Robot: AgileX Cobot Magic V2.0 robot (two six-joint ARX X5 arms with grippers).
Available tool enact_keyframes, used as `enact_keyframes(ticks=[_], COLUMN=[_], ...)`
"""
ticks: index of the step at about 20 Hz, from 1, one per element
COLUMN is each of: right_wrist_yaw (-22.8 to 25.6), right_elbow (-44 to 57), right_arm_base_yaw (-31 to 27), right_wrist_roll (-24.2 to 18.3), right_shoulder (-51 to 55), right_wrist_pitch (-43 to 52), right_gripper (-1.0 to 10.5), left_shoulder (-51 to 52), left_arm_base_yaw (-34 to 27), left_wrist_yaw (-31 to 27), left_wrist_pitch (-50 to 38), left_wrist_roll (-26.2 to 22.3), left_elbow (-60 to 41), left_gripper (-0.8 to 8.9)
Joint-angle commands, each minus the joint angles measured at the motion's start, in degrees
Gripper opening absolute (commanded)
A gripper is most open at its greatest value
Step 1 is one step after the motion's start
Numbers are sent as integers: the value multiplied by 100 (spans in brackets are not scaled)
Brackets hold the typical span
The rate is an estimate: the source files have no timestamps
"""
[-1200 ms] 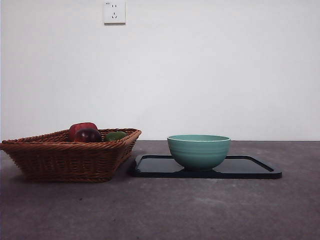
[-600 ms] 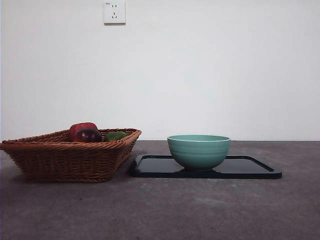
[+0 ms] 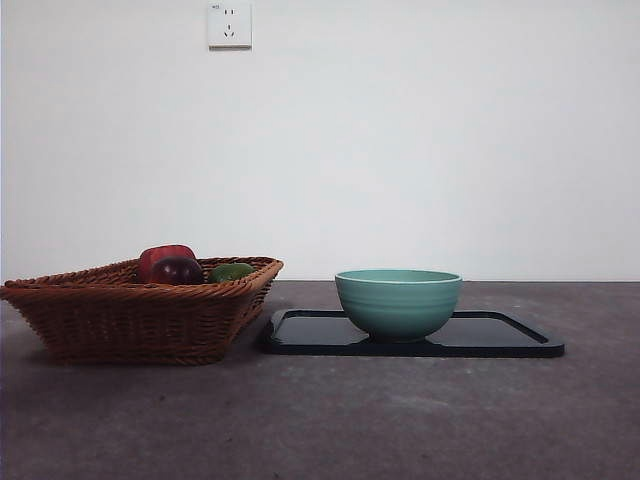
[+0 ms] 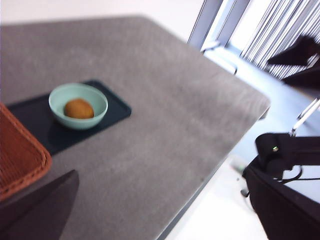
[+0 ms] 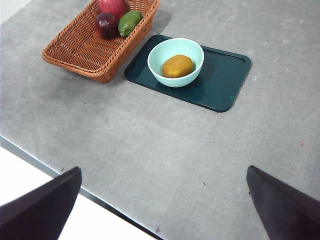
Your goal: Pick up the wifruite, put it on the bowl, pick up the plate, put it on desk
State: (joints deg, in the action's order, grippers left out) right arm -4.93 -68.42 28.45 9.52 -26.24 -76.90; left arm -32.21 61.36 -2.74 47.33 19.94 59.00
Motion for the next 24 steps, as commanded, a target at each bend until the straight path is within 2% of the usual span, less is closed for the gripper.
enact_keyframes(ticks=[1,4,8,10,13,17,20,24], right_wrist_yaw=[-15,-13,-15,-13,2,7,48,46], right_elbow=[-59,-59,-57,-59,-59,-59,-59,-59], right_arm_base_yaw=[35,35,35,35,35,35,35,35], right_wrist_roll=[74,74,76,76,74,61,46,31], right_shoulder=[-22,-22,-22,-22,-22,-22,-22,-22], right_wrist_pitch=[-422,-422,-422,-422,-422,-422,-422,-422], right_gripper=[600,600,600,600,600,600,600,600], left_shoulder=[-636,-1565,-2848,-3416,-4177,-5134,-5978,-7044], left_arm_base_yaw=[63,63,63,35,-74,-306,-511,-752], left_wrist_yaw=[0,0,0,0,46,177,177,181], left_wrist_pitch=[-275,-732,-1421,-1751,-1768,-981,9,654], left_wrist_roll=[291,640,704,903,1226,1244,1088,896], left_elbow=[61,61,61,72,260,1025,2004,3296], left_gripper=[562,561,561,562,562,563,563,563])
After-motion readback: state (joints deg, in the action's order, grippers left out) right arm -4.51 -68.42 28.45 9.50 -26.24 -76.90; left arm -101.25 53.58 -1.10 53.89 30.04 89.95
